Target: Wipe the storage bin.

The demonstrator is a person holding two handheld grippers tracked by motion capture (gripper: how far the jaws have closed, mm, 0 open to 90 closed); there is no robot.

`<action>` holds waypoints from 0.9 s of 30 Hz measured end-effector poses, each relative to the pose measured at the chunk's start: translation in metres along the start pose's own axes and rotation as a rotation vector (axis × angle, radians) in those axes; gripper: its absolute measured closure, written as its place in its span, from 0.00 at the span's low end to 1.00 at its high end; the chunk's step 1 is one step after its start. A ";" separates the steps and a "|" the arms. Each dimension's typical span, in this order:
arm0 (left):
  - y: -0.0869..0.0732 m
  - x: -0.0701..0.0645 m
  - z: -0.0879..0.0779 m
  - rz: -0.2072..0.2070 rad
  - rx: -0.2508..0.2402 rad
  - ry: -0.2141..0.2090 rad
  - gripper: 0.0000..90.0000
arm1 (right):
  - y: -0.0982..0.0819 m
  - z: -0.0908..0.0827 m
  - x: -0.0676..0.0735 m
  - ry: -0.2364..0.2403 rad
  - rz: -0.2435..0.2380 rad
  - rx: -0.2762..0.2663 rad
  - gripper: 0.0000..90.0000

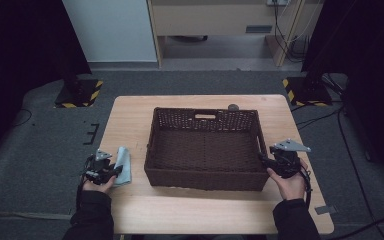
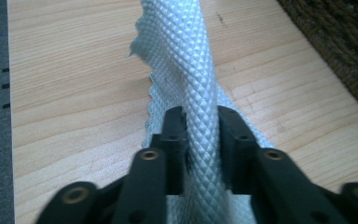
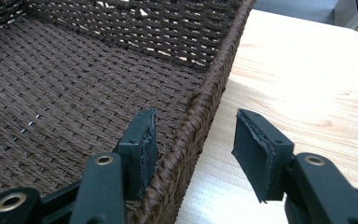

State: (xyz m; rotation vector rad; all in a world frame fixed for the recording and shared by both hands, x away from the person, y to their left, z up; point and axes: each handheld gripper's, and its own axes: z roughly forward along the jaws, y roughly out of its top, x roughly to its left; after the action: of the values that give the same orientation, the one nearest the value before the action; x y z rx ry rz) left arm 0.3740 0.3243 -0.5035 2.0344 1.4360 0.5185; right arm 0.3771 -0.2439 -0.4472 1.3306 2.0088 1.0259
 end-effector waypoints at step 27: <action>0.061 -0.012 -0.008 0.010 -0.165 -0.036 0.91 | 0.008 0.016 -0.006 0.071 -0.025 0.050 0.76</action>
State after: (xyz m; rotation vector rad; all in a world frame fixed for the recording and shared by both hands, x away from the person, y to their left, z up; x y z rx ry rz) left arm 0.4084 0.2996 -0.4572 1.9115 1.3177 0.5818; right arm 0.3960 -0.2421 -0.4498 1.3077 2.1116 1.0313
